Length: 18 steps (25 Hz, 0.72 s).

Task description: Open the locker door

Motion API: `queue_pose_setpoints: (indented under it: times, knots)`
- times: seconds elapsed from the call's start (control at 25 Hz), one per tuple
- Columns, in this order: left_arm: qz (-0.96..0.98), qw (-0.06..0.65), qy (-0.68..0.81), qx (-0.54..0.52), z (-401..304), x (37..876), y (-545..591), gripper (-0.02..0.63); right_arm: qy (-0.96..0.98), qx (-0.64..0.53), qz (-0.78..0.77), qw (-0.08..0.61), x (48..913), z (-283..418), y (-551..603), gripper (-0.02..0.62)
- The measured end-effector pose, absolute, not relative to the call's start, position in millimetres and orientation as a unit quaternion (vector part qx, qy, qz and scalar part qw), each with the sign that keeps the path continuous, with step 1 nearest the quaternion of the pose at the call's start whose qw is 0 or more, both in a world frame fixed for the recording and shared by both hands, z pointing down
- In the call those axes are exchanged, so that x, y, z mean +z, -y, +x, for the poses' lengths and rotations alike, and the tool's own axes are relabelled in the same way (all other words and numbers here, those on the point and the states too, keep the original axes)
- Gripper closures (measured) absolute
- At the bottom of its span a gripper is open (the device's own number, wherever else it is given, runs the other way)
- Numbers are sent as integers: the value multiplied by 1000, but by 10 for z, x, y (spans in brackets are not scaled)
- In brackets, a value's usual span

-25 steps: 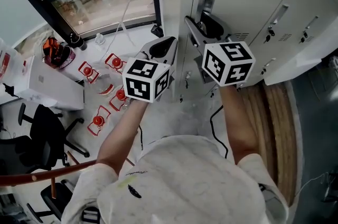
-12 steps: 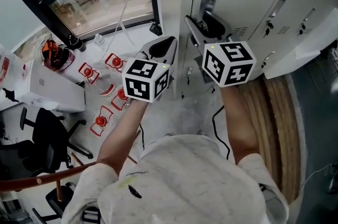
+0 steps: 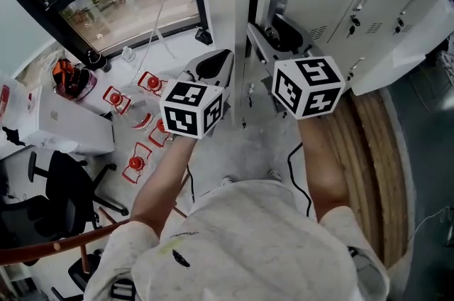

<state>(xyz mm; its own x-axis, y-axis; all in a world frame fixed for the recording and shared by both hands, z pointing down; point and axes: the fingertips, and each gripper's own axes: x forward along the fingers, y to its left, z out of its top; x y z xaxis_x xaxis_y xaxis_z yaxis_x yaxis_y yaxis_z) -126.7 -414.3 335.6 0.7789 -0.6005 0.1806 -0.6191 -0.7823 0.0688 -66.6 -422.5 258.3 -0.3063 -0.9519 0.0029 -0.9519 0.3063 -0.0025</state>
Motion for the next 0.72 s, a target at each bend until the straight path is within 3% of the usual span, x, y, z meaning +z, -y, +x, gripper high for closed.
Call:
queue_pose_setpoints:
  times: [0.72]
  knots:
    - [949,74,300,66,-1248,3383,4055,600,775,-6,632,-3,2594,-525,3908,423]
